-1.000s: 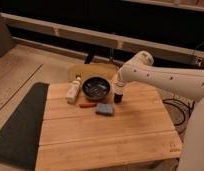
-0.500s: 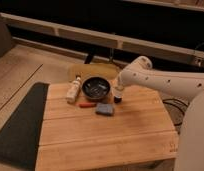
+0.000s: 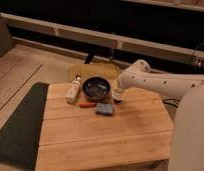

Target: Place the ceramic cup over the eraser

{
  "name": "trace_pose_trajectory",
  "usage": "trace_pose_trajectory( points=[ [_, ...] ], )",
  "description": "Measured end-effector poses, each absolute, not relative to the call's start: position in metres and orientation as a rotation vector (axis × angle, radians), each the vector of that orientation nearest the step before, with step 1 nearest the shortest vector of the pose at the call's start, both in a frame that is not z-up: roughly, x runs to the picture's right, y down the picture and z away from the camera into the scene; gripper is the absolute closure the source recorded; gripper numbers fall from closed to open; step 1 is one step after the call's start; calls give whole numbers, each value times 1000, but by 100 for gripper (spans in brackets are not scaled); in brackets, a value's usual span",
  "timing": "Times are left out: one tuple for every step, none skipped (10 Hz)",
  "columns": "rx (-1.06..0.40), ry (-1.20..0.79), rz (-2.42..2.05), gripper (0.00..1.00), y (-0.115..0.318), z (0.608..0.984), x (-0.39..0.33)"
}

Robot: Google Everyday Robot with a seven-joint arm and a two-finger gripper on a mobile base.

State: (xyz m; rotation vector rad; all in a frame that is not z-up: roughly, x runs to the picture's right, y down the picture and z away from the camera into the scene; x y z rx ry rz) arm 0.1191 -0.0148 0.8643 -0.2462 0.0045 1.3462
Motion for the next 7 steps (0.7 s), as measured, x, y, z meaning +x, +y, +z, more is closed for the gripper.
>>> trace_pose_trajectory(
  points=[
    [-255,-3,1346,100,-14,868,117],
    [-265,-2,1346,100,-10,872,116],
    [-279,3,1350,100,-6,876,116],
    [-291,12,1353,100,-1,880,116],
    [-299,21,1355,100,2,883,117],
    [-304,37,1355,100,5,886,121],
    [-305,50,1355,100,7,889,124]
  ],
)
